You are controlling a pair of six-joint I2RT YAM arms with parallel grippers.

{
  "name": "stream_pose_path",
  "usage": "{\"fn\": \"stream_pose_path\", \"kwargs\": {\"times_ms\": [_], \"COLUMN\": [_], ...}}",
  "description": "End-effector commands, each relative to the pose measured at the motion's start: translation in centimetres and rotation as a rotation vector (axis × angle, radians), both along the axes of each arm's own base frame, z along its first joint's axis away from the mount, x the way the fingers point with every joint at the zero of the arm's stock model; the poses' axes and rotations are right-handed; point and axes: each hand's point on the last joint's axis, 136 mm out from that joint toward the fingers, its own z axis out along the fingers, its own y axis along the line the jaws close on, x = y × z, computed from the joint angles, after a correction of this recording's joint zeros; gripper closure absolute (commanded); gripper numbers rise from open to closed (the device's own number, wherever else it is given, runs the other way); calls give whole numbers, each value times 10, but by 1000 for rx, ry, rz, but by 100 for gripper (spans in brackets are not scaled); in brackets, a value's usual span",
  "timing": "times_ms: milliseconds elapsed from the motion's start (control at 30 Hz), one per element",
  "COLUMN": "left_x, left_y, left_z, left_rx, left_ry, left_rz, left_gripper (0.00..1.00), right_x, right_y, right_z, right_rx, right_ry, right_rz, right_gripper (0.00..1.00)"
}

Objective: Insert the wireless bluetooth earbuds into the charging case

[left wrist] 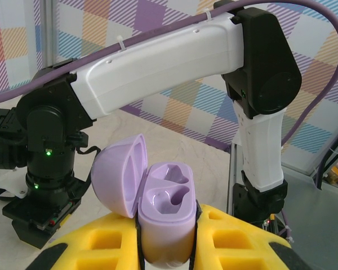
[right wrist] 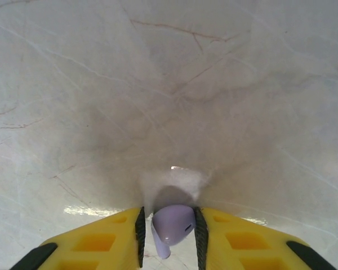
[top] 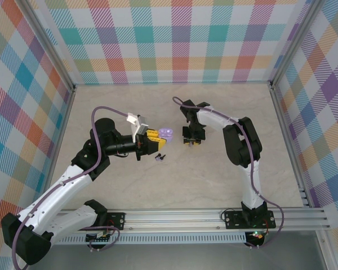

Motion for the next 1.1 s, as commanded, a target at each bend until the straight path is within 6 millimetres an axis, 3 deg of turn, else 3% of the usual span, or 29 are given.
{"fn": "stream_pose_path", "kwargs": {"times_ms": [0, 1067], "left_x": [1, 0], "left_y": [1, 2], "left_z": [0, -2], "left_rx": [-5, -4], "left_ry": [3, 8], "left_rz": [8, 13], "left_gripper": [87, 87], "right_x": [1, -6], "right_y": [0, 0], "right_z": [9, -8], "right_rx": [9, -21], "right_ry": [-5, 120], "right_rz": [14, 41], "right_gripper": [64, 64]}}
